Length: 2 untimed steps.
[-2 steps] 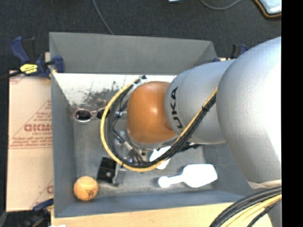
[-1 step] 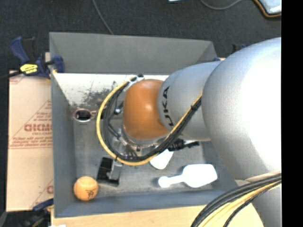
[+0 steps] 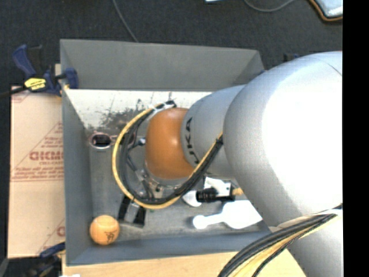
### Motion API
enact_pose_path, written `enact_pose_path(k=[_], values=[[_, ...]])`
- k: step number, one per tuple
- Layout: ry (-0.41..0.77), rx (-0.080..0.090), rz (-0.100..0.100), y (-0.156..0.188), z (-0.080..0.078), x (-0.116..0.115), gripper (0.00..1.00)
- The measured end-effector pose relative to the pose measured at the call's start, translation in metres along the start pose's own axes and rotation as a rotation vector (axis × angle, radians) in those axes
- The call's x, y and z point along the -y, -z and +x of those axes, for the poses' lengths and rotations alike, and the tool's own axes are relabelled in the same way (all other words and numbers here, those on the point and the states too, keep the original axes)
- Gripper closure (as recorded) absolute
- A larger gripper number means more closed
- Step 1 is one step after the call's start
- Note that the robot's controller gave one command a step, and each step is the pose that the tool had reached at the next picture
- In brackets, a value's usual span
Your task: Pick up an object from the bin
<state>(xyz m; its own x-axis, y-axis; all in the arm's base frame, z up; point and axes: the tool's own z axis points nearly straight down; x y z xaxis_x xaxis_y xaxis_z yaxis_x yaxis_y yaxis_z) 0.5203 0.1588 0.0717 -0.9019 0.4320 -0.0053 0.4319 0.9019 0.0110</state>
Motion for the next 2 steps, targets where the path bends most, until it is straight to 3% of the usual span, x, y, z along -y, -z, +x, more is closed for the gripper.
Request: enact_pose_path(k=[1,2], values=[[0.124,0.005,-0.003,0.0009,-0.0080,0.0054,1.00],[0.148,0.005,-0.003,0.0010,-0.0099,0.0069,1.00]])
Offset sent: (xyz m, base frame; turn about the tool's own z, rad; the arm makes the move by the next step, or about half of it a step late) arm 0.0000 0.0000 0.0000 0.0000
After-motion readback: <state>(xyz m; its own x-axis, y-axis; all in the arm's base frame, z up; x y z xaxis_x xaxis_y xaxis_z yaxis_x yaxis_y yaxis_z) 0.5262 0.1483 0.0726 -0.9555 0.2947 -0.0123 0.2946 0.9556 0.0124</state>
